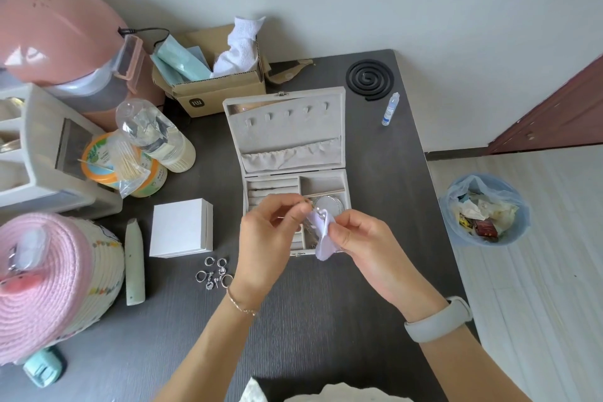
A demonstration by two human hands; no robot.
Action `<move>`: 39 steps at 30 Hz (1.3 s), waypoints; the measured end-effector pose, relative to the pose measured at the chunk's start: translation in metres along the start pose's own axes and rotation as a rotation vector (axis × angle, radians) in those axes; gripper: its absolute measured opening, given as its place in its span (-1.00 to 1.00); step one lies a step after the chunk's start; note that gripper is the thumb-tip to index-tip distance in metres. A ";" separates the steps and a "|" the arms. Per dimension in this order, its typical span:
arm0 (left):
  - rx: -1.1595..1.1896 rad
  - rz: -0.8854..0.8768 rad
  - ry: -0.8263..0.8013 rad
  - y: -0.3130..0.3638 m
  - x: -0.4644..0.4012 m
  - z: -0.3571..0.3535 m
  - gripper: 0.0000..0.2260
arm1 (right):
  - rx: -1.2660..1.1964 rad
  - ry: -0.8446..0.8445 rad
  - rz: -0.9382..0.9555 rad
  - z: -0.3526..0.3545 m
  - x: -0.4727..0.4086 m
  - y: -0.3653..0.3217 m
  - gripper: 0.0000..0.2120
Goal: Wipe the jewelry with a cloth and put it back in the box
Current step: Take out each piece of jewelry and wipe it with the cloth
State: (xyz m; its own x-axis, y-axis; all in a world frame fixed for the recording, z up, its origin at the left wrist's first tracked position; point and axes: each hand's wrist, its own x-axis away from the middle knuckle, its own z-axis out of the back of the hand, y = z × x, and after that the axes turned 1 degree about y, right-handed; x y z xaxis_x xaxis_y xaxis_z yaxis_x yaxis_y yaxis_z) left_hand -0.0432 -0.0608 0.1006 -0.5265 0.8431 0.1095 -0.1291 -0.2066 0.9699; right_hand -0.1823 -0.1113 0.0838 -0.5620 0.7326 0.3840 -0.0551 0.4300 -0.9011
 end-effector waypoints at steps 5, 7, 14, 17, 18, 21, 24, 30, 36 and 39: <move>-0.074 -0.043 -0.075 -0.002 0.005 0.003 -0.81 | 0.045 0.026 0.002 -0.004 -0.001 -0.003 -0.83; -0.250 -0.196 -0.186 -0.004 0.005 0.006 -0.83 | 0.091 0.031 0.002 -0.004 0.000 -0.005 -0.79; -0.115 -0.092 0.097 -0.007 0.002 0.007 -0.86 | 0.097 -0.058 0.009 -0.002 0.004 -0.008 -0.82; 0.069 0.034 0.087 -0.002 0.001 0.002 -0.88 | 0.060 -0.053 0.023 -0.004 0.004 -0.007 -0.91; 0.065 0.008 0.010 0.000 0.003 0.002 -0.91 | 0.070 -0.052 0.027 -0.004 0.004 -0.007 -0.90; -0.159 -0.227 -0.199 -0.001 0.007 0.007 -0.75 | 0.127 -0.055 0.031 -0.004 0.003 -0.009 -0.83; -0.431 -0.414 -0.140 -0.010 0.005 0.010 -0.81 | 0.169 -0.052 0.048 -0.004 0.003 -0.010 -0.77; -0.038 0.002 0.219 -0.004 0.007 -0.001 -0.81 | 0.137 -0.092 0.078 -0.009 0.004 -0.009 -0.85; -0.219 -0.309 -0.153 -0.006 0.009 0.007 -0.72 | 0.095 -0.009 0.061 -0.005 0.004 -0.004 -0.87; -0.338 -0.373 -0.035 -0.011 0.008 0.008 -0.87 | 0.111 -0.003 0.070 -0.004 0.004 -0.006 -0.84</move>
State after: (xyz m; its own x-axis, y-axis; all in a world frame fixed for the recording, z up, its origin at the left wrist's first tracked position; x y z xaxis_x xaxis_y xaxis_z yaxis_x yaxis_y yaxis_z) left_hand -0.0391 -0.0477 0.0924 -0.3647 0.9053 -0.2179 -0.5709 -0.0326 0.8204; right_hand -0.1809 -0.1090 0.0918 -0.5700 0.7571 0.3192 -0.1067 0.3170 -0.9424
